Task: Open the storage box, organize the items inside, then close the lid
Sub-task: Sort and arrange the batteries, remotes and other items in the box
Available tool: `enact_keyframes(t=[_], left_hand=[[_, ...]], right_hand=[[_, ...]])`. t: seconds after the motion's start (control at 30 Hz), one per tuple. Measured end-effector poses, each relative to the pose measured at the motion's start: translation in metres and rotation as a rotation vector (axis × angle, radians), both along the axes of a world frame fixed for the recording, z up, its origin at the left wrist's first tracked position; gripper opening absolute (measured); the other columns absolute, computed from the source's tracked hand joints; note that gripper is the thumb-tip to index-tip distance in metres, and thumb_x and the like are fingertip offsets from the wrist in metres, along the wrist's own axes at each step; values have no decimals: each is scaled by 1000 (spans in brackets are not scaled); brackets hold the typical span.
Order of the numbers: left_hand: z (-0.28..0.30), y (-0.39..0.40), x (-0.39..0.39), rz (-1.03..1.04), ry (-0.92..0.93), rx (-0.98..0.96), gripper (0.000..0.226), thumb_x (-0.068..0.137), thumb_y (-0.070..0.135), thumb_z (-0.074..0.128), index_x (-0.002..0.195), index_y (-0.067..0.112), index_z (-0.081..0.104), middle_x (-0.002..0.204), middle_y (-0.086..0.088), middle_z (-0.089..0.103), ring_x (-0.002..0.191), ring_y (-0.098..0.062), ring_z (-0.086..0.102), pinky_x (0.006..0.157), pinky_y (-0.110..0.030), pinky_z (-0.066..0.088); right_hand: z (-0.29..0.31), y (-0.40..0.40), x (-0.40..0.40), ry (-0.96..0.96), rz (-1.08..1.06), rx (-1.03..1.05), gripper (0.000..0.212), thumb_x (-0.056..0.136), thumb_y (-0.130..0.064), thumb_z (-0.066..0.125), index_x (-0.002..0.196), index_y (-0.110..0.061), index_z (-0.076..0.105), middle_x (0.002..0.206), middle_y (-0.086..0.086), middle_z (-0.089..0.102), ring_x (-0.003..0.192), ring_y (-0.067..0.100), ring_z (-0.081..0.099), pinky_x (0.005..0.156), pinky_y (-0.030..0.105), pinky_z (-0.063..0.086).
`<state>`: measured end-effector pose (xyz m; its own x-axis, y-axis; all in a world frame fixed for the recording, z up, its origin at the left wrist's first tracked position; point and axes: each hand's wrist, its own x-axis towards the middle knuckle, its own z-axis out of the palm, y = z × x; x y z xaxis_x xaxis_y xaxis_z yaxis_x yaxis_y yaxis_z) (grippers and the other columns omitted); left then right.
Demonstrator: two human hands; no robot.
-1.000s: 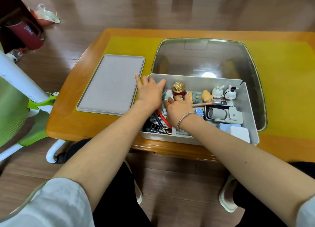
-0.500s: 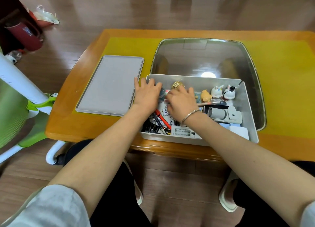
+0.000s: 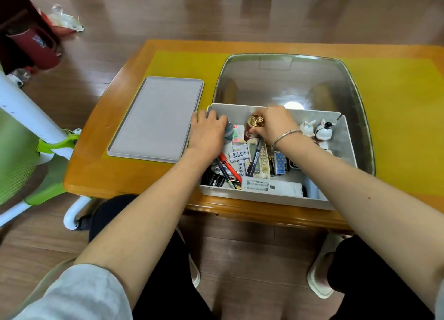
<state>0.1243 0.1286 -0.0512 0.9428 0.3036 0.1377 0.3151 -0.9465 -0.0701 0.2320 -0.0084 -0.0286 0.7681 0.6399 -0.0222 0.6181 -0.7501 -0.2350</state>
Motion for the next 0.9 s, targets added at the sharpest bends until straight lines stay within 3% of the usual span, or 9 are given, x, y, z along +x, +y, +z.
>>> enact_keyframes(t=[0.1, 0.2, 0.3, 0.43, 0.53, 0.63, 0.77, 0.9], left_hand=[[2, -1, 0, -8, 30, 42, 40, 88, 29, 62, 124, 15, 52, 124, -12, 55, 124, -36, 37, 111, -48, 23], [4, -4, -2, -20, 54, 106, 37, 90, 27, 59, 125, 18, 54, 125, -11, 55, 137, -40, 25, 115, -57, 4], [1, -6, -5, -52, 72, 147, 44, 93, 38, 53, 132, 16, 51, 127, -10, 56, 143, -38, 16, 115, -59, -3], [-2, -6, -7, -114, 29, 152, 39, 95, 32, 49, 128, 13, 52, 128, -11, 56, 135, -35, 31, 116, -47, 14], [-4, -6, -7, -221, -9, 102, 30, 91, 23, 56, 118, 12, 53, 124, -10, 55, 119, -28, 44, 105, -38, 31], [-5, -9, -5, -351, 46, 26, 29, 89, 18, 57, 118, 13, 55, 123, -10, 53, 116, -26, 47, 96, -36, 38], [-4, -12, 7, -305, 105, 46, 26, 93, 20, 54, 119, 13, 55, 125, -9, 50, 116, -27, 45, 93, -37, 39], [-5, -11, 19, -227, 146, 60, 31, 94, 27, 55, 121, 14, 58, 125, -9, 48, 117, -29, 41, 90, -39, 40]], right_hand=[[0, 6, -4, -17, -18, -9, 48, 76, -40, 74, 115, -16, 63, 108, 16, 58, 103, 35, 57, 86, 37, 47], [1, 12, -8, -33, -15, -18, 46, 76, -38, 74, 113, -14, 63, 107, 14, 54, 100, 36, 57, 84, 37, 48], [1, 8, -8, 2, -13, 1, 48, 74, -39, 76, 113, -15, 64, 106, 13, 53, 99, 34, 57, 83, 37, 48], [2, -2, -1, 60, 1, 50, 52, 72, -43, 76, 116, -18, 62, 108, 13, 58, 102, 32, 56, 86, 36, 46], [-1, -8, 0, 70, -7, 130, 54, 73, -40, 76, 118, -16, 59, 114, 12, 62, 107, 28, 56, 92, 37, 46], [-3, -14, -1, 87, -30, 179, 45, 78, -37, 72, 114, -13, 60, 109, 10, 65, 103, 27, 58, 91, 35, 46], [-2, -27, -10, 64, -157, 277, 27, 85, -40, 64, 95, -15, 65, 92, 5, 69, 90, 25, 62, 77, 33, 48], [-12, -33, -32, 107, -180, 30, 45, 82, -56, 59, 66, -15, 61, 65, 5, 61, 72, 25, 61, 65, 30, 48]])
